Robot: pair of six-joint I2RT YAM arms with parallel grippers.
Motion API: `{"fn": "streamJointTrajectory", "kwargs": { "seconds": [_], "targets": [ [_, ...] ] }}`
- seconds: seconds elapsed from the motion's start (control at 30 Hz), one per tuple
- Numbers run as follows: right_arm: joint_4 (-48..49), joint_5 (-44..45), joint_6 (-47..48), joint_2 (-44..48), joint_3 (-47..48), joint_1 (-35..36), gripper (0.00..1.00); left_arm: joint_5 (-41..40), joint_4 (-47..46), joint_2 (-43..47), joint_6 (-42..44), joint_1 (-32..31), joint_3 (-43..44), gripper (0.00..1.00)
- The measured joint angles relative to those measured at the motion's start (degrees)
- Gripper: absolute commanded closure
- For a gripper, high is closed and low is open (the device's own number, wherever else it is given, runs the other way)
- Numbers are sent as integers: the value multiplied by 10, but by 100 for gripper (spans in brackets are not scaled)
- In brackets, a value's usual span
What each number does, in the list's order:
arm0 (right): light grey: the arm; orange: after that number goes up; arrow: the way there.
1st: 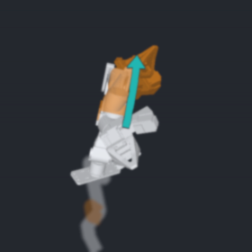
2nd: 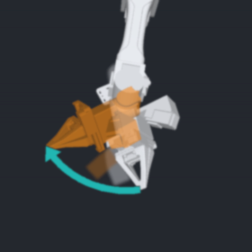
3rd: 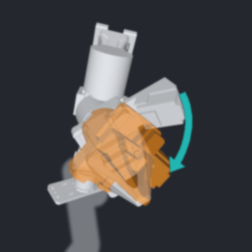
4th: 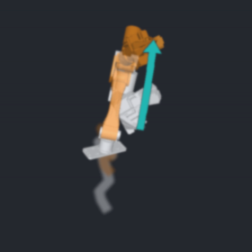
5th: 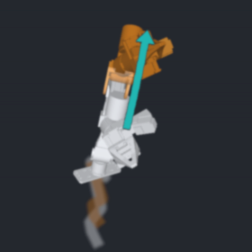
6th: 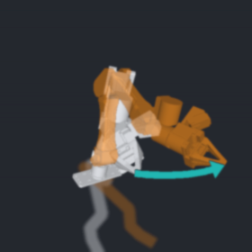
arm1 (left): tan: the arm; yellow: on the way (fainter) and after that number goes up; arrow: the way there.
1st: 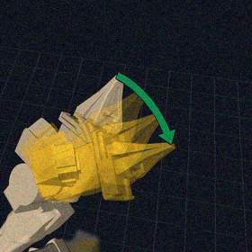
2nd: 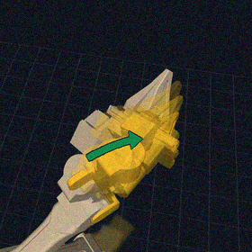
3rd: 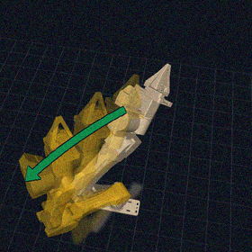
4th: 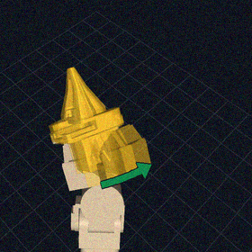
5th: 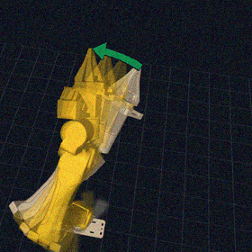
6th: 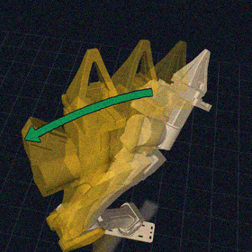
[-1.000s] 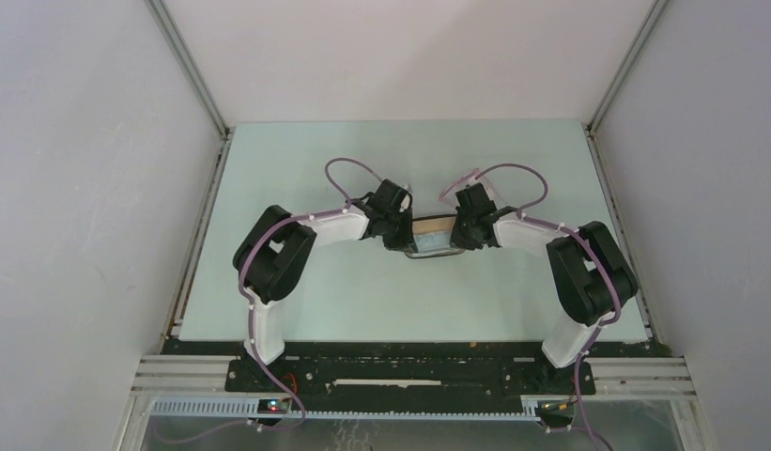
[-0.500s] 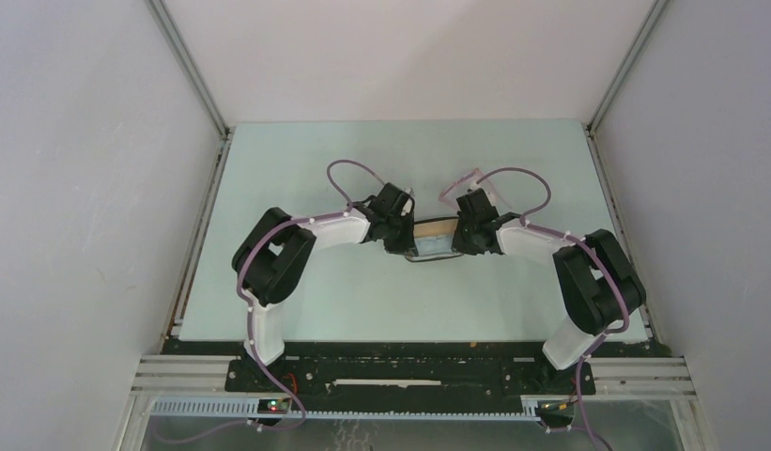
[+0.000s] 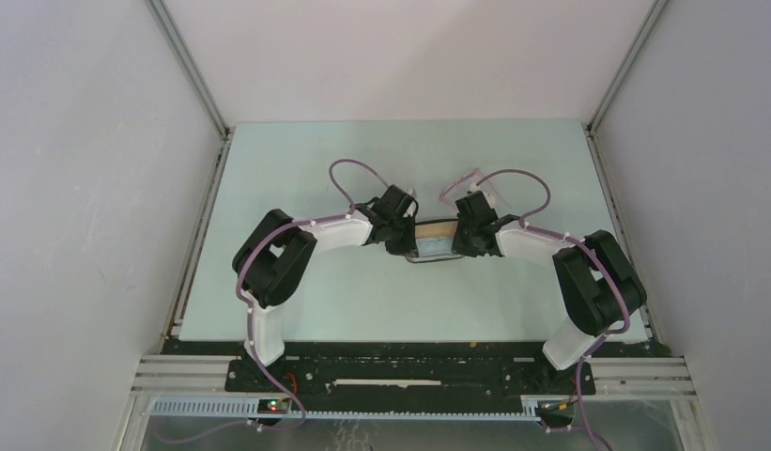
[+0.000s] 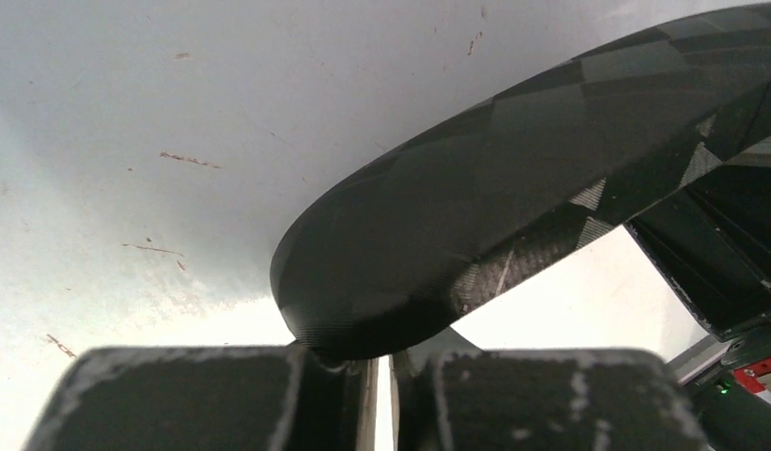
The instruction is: Organize the sunglasses
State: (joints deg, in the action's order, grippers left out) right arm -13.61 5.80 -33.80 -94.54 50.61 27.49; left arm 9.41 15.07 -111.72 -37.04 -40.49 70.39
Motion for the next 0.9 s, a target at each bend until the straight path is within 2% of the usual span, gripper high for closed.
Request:
{"fn": "streamJointTrajectory", "kwargs": {
  "seconds": [0.03,0.1,0.2,0.4,0.73,0.9],
  "targets": [
    [0,1,0,0,0,0,89,-6,1,1,0,-2,0,79],
    [0,5,0,0,0,0,83,-15,6,4,0,-5,0,74],
    [0,16,0,1,0,0,81,-36,25,17,6,-10,0,68],
    [0,24,0,5,0,1,74,-61,49,30,15,-18,0,67],
    [-16,34,0,35,-5,5,71,-101,90,62,26,-27,0,67],
    [-20,36,1,75,-5,4,62,-111,99,78,26,-27,0,67]
  ]
}}
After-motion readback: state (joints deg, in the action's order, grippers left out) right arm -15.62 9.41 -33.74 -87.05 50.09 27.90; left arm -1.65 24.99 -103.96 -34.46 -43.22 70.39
